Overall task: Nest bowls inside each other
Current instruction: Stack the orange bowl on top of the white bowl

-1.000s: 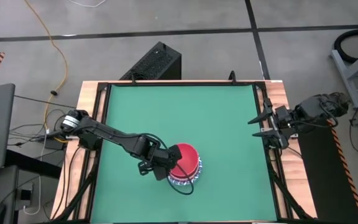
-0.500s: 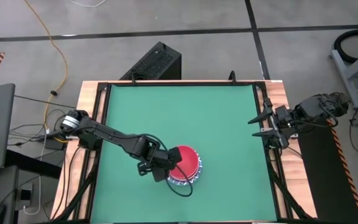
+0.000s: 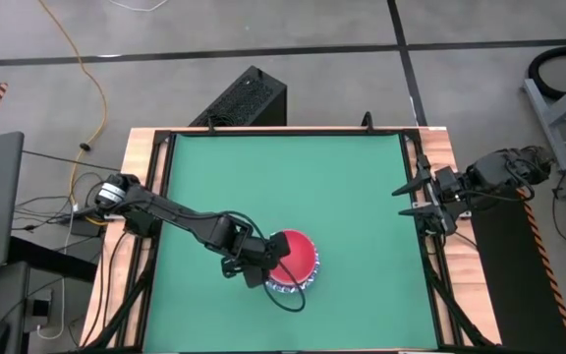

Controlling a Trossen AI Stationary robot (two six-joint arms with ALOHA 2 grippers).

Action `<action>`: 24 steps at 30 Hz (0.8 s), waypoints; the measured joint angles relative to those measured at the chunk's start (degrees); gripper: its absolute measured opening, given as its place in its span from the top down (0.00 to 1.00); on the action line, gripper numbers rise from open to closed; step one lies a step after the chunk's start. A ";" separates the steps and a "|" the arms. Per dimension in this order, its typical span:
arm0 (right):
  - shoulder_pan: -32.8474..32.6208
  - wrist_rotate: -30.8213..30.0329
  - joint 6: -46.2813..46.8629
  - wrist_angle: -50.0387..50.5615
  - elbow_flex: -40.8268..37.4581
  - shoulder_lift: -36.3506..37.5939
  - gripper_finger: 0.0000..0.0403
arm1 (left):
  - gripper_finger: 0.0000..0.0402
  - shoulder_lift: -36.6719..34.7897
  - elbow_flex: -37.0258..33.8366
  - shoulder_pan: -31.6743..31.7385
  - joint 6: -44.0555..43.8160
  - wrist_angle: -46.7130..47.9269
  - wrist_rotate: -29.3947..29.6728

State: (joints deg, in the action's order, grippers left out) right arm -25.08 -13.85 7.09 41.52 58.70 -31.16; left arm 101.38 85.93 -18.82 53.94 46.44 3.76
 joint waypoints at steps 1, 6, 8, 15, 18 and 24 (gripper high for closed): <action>0.00 0.00 0.01 0.00 0.00 0.00 0.41 | 0.85 0.00 0.00 -0.14 -0.36 -0.18 1.38; 0.00 0.00 0.02 0.00 0.00 0.00 0.41 | 0.82 -0.57 0.46 -0.86 -3.78 -0.83 5.76; 0.00 0.00 0.02 0.00 0.00 0.00 0.41 | 0.84 -0.68 0.97 -0.91 -7.88 -0.98 5.53; 0.00 0.02 0.04 0.00 0.00 0.00 0.41 | 0.99 -4.04 1.07 -0.86 -17.12 -1.31 4.33; -0.02 0.02 0.04 0.01 0.00 0.00 0.41 | 1.00 -4.78 0.87 -0.86 -20.98 -1.34 2.55; -0.02 0.02 0.17 0.02 0.00 0.00 0.41 | 1.00 -5.46 -7.16 -1.97 -28.01 -14.41 10.04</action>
State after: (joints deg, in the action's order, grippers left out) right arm -25.10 -13.82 7.27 41.54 58.70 -31.16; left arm 95.92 78.77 -20.79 25.93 32.03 13.80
